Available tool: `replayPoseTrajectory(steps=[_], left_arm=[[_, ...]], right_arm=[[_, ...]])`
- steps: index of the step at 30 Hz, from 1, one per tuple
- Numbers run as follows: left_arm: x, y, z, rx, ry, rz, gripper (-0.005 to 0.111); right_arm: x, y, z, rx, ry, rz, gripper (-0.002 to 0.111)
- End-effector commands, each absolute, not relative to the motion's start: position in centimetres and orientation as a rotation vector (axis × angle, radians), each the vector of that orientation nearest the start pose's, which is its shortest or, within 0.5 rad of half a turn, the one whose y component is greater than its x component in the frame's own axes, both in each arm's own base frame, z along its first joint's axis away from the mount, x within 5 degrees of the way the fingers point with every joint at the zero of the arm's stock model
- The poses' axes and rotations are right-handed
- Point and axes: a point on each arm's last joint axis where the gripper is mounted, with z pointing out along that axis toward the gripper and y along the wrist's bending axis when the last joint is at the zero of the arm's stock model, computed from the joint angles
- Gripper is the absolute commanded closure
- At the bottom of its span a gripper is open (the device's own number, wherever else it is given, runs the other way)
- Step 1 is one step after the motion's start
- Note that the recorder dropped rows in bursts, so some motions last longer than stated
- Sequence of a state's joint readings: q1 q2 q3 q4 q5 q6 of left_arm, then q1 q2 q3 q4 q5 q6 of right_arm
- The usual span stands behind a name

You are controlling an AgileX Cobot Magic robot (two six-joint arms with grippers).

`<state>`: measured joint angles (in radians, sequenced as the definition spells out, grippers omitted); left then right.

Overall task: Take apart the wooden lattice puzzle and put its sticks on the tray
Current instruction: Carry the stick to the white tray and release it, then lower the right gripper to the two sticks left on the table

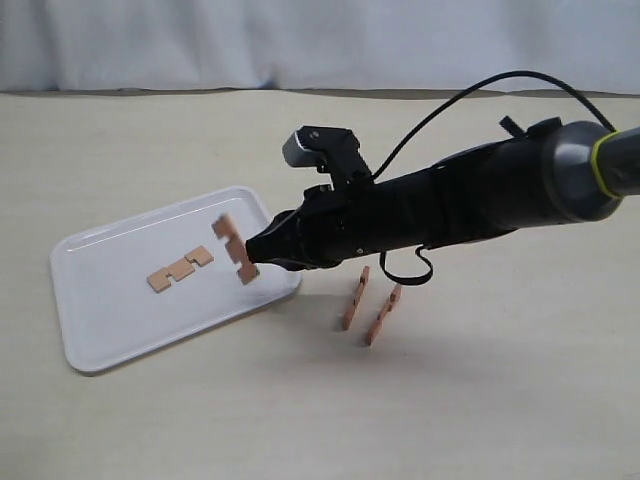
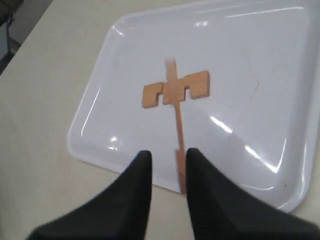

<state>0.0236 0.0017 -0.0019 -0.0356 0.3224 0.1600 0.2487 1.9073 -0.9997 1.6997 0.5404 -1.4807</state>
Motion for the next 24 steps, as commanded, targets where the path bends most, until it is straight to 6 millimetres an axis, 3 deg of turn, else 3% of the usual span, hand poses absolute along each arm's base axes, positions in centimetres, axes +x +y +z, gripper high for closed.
replayPoseTrajectory(steps=[1,6,15,24], left_arm=[[5.4,0.0,18.5,0.1,1.791,0.094,0.107],[5.4,0.0,18.5,0.1,1.791,0.094,0.107],[5.4,0.0,18.5,0.1,1.791,0.094,0.107],[5.4,0.0,18.5,0.1,1.791,0.094,0.107]], right_arm=[[35.6,13.1,15.3,-0.219,2.332,0.776,0.052],[35.4,13.2,15.2,-0.297,2.338,0.767,0.034],[34.7,13.4,16.4,-0.386,2.323,0.804,0.033],[33.8,12.0,19.3,-0.471,2.355,0.571,0.033]])
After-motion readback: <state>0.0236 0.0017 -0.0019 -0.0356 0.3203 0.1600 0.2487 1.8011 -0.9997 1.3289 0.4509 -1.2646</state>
